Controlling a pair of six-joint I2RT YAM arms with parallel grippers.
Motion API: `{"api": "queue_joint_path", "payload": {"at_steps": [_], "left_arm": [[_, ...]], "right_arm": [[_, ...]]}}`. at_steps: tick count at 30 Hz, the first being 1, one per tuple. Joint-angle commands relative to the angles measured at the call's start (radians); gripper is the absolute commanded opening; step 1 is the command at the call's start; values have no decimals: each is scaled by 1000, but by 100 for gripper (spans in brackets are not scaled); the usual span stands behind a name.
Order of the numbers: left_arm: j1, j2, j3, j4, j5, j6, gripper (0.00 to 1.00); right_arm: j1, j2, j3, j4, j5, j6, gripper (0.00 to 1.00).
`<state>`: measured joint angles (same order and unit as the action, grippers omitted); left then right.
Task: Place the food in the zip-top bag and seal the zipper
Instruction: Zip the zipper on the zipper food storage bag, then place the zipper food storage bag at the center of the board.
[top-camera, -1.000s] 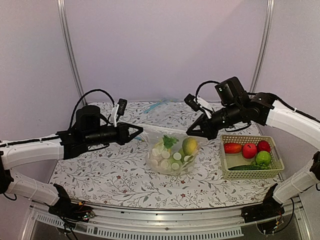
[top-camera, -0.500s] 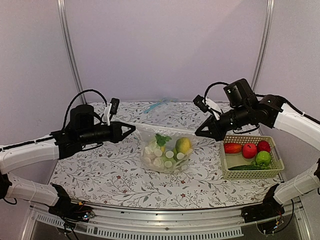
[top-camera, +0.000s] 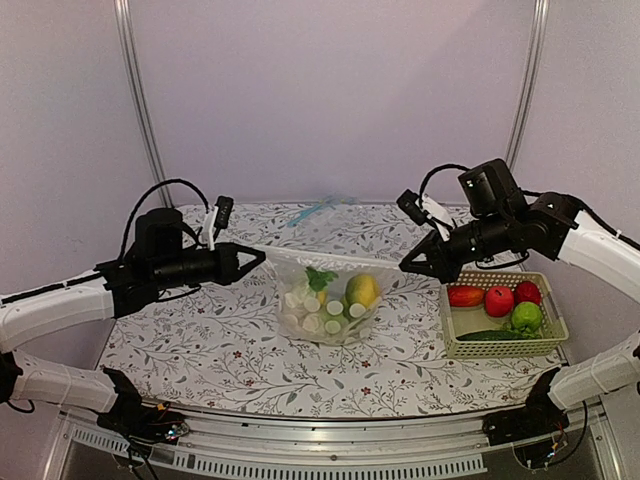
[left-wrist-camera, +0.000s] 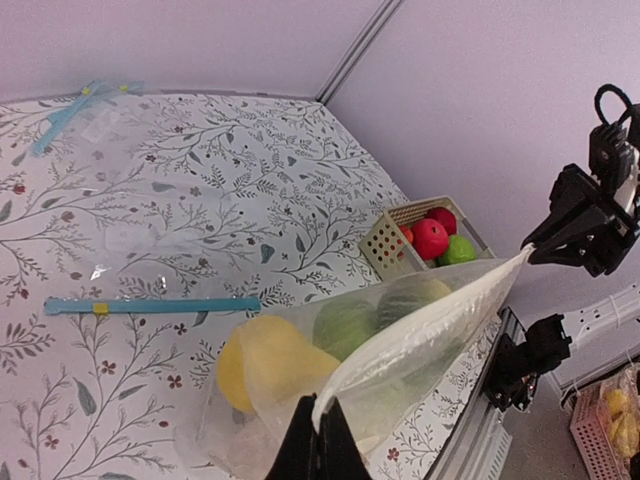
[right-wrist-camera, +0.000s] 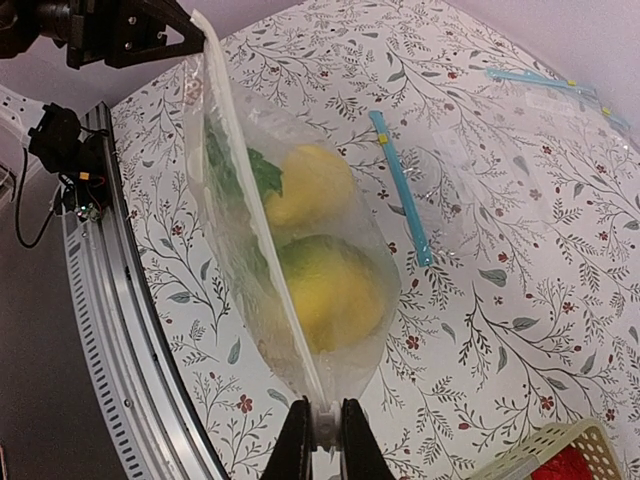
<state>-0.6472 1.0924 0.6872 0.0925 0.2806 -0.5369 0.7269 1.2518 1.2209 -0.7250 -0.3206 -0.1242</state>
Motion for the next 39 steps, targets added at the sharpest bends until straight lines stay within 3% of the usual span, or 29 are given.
{"api": "queue_joint_path", "payload": {"at_steps": [1,25,39], "left_arm": [[47,-11,-10,-30,-60,0,0],[84,-9,-5,-58,-19,19,0],[84,-8,-11,-8,63,25,0]], "right_arm": [[-23,-34,-15,-69,49,14,0],[-29,-59,-31,-88,80,15,0],[-32,-45,-50,-6,68,73,1]]}}
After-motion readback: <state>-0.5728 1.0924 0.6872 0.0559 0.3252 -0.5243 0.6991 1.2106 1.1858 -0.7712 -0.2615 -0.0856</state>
